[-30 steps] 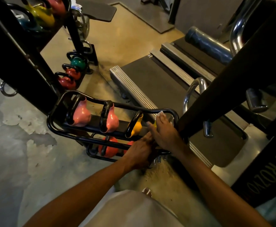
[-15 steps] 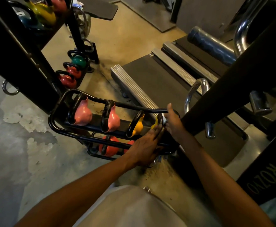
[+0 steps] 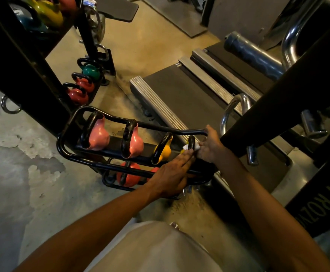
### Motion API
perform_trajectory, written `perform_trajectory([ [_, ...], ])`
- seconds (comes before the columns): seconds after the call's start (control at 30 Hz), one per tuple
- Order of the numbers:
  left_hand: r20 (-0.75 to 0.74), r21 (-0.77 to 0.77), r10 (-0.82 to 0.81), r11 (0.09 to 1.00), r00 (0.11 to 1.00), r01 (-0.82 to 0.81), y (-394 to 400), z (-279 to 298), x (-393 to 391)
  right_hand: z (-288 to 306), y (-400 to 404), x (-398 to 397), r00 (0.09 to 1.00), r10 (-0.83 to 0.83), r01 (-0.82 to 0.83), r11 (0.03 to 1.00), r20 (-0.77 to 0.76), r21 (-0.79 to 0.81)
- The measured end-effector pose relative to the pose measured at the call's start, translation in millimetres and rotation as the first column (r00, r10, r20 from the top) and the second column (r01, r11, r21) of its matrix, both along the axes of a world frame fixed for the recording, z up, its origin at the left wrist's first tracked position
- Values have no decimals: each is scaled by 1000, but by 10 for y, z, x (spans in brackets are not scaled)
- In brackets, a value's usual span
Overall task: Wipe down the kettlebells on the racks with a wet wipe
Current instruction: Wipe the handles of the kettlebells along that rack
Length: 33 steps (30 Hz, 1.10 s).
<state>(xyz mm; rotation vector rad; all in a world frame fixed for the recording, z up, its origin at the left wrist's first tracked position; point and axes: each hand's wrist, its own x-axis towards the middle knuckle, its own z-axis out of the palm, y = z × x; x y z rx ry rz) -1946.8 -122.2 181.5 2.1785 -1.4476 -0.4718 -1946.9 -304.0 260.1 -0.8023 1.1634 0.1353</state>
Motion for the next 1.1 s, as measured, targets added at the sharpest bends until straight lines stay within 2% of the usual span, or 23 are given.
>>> perform_trajectory([
  [0.07,-5,-1,5,1000,1000,-5,-15,-17,-8,-61,-34,37,996,-86,87,996,20,-21],
  [0.2,-11,-27,5,1000,1000,-5,-20,-5,14,-97,-27,-86,988,148,-146,988,-38,45],
  [0.23,-4,-31,5,1000,1000,-5,-23,-2,14,-96,-46,-99,986,159,-157,987,-48,45],
  [0.37,10,-33,-2,999,1000,2,-40,-30,22,-138,-55,-63,999,-36,37,999,-9,38],
  [0.5,13,-40,-4,999,1000,5,-32,-42,46,-148,-26,-98,995,91,-90,995,-38,32],
  [0.63,26,-50,-3,999,1000,5,-22,-64,42,-150,-88,-49,999,-3,3,1000,-39,1],
  [0.77,17,-50,-21,999,1000,22,1,-53,69,-141,-113,-78,972,202,-207,978,-123,-29],
  [0.9,33,-49,-14,999,999,15,-12,-62,64,-134,-118,-55,992,107,-112,992,-73,-64],
  [1.03,24,-62,-21,998,999,23,-4,-56,83,-122,-122,-94,950,295,-304,949,-107,-87],
  [1.1,33,-70,-21,997,999,23,5,-72,80,-153,-170,-93,964,253,-262,955,-76,-140],
])
